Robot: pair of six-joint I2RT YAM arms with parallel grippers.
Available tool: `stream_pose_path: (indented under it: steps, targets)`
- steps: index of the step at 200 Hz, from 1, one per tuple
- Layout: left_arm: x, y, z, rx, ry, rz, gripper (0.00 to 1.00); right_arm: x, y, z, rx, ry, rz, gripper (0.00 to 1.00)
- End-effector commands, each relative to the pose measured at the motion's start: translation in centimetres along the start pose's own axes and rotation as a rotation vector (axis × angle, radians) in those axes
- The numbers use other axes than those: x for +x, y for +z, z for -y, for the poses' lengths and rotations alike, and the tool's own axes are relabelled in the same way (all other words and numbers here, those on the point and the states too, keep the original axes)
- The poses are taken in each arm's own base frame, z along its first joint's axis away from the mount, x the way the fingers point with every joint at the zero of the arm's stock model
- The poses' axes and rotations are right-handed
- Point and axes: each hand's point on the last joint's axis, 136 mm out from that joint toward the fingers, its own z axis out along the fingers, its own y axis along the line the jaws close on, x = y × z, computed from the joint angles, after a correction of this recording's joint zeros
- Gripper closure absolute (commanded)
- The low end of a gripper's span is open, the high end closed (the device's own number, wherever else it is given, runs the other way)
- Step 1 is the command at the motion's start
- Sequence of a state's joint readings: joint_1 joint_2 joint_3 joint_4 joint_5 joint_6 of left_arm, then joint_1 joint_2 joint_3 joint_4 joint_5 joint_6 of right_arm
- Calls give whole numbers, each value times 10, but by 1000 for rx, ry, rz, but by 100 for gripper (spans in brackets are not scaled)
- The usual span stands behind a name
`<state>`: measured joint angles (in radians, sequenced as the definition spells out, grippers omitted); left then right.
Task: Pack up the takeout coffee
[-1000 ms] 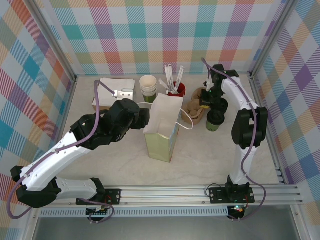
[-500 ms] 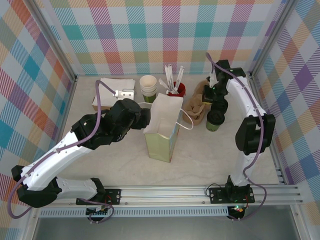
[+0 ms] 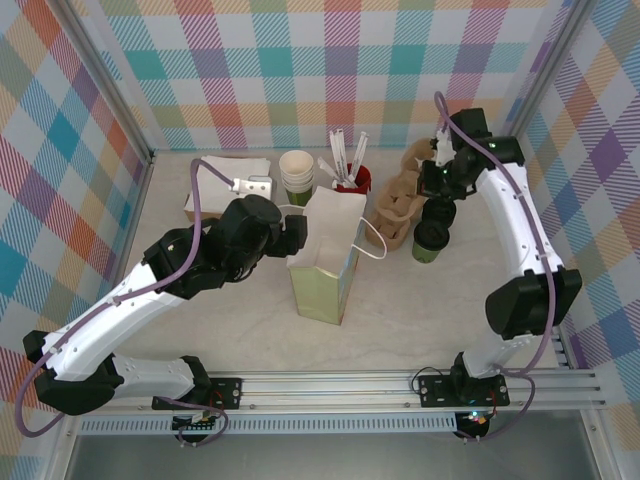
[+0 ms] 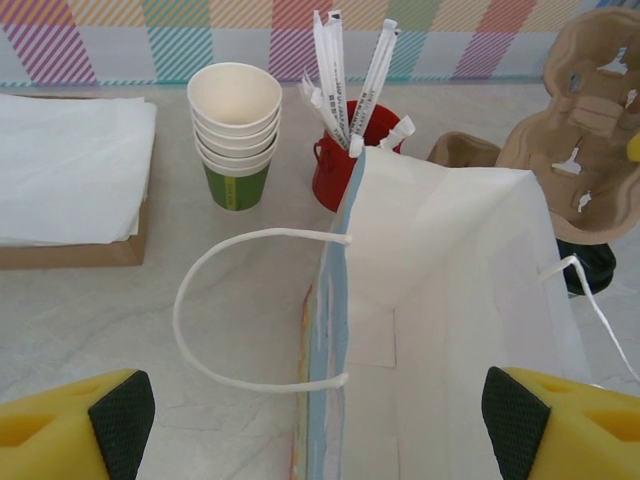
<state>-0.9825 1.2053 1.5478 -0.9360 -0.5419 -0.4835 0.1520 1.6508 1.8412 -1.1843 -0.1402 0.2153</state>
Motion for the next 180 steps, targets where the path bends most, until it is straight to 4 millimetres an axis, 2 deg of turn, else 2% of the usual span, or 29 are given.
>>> stream_pose_path:
  steps: [1,33,60,100,146,180]
  targets:
    - [-2,-1,13,50,3,6,12,6,-29,-1,20,11,39,98]
    - [-2,-1,21,92,-14,-1,12,13,-55,-5,12,0,90,98]
    - [-5,-2,31,146,-37,-3,12,17,-83,-22,-74,-10,168,98]
    - [-15,-1,56,300,-122,-27,14,26,-113,-46,-220,-10,257,99]
    - [-33,6,85,450,-214,-40,17,38,-132,-67,-370,-3,310,97]
    - [-40,13,108,519,-215,-63,21,46,-131,-81,-480,14,282,97]
